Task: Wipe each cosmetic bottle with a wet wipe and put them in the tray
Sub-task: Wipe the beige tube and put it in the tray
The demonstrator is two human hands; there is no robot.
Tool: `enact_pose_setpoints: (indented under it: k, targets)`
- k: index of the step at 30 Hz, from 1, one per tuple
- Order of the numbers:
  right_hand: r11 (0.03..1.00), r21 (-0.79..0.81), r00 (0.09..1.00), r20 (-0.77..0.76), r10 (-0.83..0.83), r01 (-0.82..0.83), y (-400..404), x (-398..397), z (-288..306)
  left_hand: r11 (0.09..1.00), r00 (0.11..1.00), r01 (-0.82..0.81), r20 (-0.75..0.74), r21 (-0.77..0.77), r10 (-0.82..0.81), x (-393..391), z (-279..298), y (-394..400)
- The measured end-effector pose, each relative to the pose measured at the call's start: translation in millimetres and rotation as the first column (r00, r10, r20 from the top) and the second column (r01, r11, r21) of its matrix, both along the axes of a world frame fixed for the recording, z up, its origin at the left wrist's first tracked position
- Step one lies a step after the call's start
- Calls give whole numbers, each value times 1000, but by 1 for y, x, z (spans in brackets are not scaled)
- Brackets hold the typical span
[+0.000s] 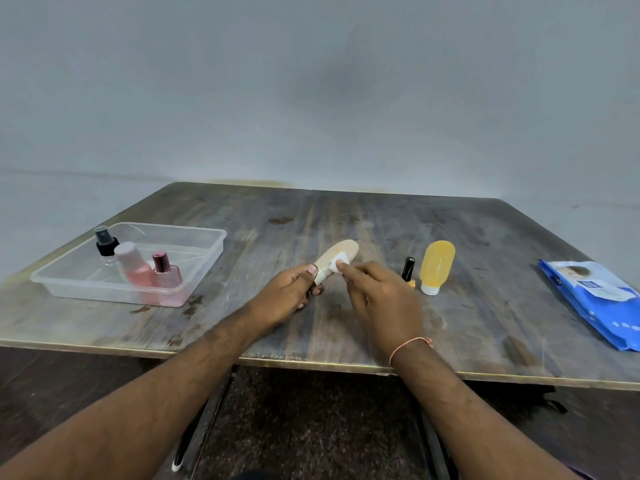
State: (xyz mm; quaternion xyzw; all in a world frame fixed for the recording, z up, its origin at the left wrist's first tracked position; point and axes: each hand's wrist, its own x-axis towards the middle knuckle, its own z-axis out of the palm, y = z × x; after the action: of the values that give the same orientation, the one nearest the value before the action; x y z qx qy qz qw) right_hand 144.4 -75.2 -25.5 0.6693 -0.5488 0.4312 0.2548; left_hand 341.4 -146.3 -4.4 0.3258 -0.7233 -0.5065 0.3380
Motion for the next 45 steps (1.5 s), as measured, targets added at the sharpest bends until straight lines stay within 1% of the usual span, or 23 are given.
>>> enact_pose_setpoints:
  k: [5,7,10,14,18,20,22,24,26,31,36,41,43,45]
  targets:
    - [994,0,965,241,-102,105,2,-5,5,999,1000,-4,16,31,3,1,-1,-1]
    - [995,15,954,285,-97,97,2,-6,6,1000,999,-7,34,10,7,1,-3,-1]
    - [998,12,954,294,-65,65,2,-5,6,1000,999,-9,48,-27,10,2,-2,0]
    - [999,-16,963,266,-38,44,4,-5,6,996,997,-10,76,-91,17,2,-2,1]
    - [999,23,980,198,17,-22,4,-4,4,984,994,5,111,-180,16,4,-3,2]
    - [996,50,983,174,58,-68,4,-4,2,980,993,3,120,-198,21,4,-6,0]
    - [990,71,985,127,114,-123,4,-2,3,976,991,0,132,-216,29,4,-7,-2]
    - [980,98,984,49,171,-176,5,0,3,967,987,4,154,-254,36,3,-7,-2]
    - [975,115,981,1,193,-192,6,2,4,958,987,4,157,-285,43,2,-4,1]
    - [976,103,981,37,190,-193,5,0,4,967,996,29,89,-253,-6,2,-3,4]
    - [992,112,991,127,43,-57,4,-3,3,968,991,35,131,-247,-2,2,-2,7]
    - [996,63,974,213,-79,67,4,-3,6,944,971,94,241,-317,-16,4,-2,7]
    - [991,82,947,295,-124,104,5,-4,9,932,960,116,279,-343,-17,4,-1,9]
    - [985,126,901,405,-156,114,5,-6,12,923,952,134,306,-362,-19,4,-1,10]
